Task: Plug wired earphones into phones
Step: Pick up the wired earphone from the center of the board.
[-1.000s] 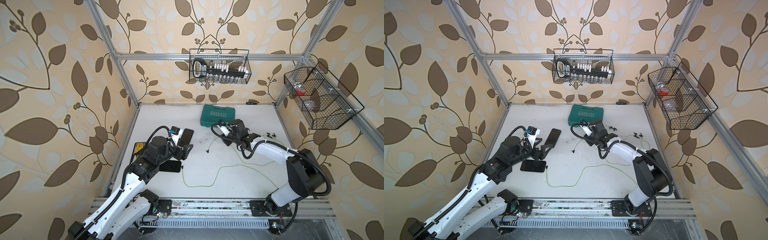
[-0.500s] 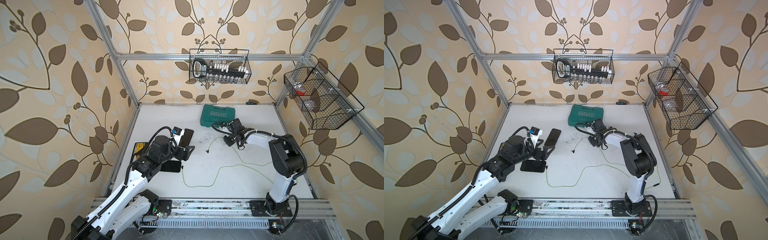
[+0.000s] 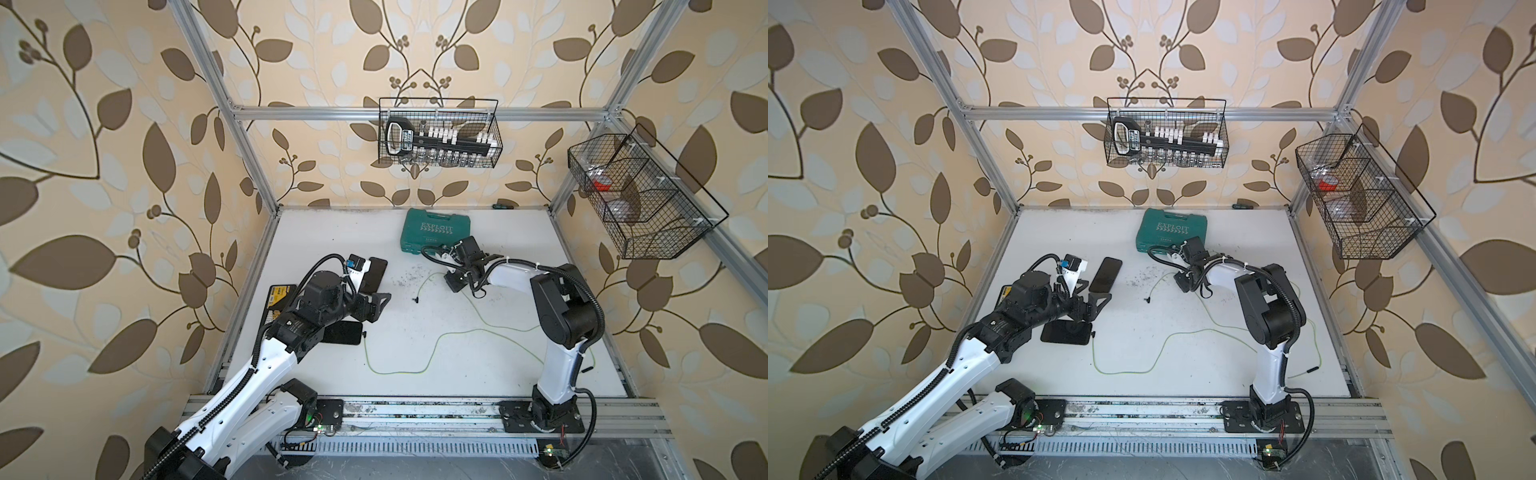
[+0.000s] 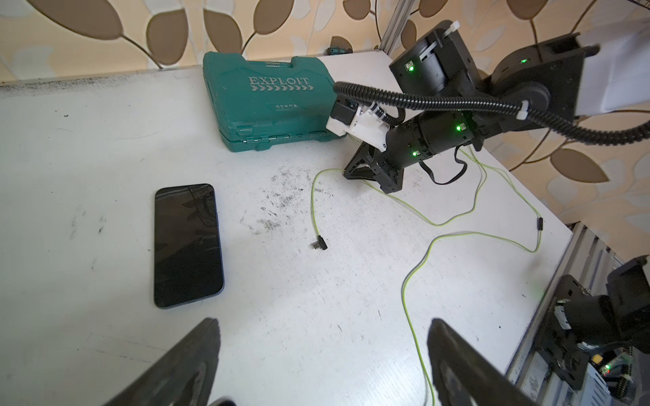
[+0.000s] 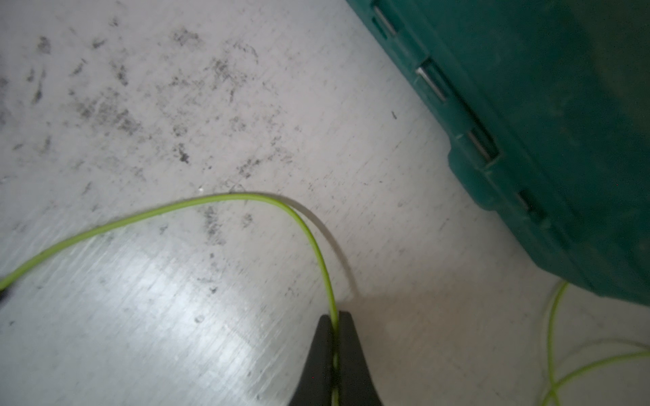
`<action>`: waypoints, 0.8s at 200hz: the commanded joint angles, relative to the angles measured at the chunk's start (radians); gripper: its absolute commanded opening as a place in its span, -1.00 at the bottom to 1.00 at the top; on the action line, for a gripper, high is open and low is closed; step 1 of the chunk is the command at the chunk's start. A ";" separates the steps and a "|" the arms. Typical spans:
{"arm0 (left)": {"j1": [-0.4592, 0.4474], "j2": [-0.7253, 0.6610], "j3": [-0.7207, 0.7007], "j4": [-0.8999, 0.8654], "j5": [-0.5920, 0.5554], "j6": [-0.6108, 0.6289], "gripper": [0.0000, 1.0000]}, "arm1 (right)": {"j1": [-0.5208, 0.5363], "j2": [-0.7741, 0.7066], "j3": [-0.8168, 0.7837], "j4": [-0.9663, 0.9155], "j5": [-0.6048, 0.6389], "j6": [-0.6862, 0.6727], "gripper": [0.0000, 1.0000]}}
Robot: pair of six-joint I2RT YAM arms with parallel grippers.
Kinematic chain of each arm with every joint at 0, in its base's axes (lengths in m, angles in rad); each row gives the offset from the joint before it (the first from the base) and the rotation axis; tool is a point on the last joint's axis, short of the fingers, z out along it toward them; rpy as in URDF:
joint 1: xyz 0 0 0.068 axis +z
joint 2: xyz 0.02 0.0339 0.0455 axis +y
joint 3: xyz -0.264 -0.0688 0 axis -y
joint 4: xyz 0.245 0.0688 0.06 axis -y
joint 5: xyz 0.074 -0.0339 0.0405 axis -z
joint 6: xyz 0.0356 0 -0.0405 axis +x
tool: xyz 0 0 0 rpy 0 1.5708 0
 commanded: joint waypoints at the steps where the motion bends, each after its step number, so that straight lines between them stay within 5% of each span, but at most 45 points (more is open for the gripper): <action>1: -0.010 0.000 -0.008 0.034 0.020 0.008 0.84 | 0.000 -0.007 -0.003 -0.026 0.025 -0.002 -1.00; 89: -0.036 0.040 0.055 -0.069 -0.005 0.142 0.73 | 0.089 -0.422 -0.187 0.117 0.031 -0.008 -1.00; 160: -0.143 -0.048 0.012 -0.034 -0.066 0.548 0.66 | 0.091 -0.662 -0.237 0.120 -0.246 0.105 -1.00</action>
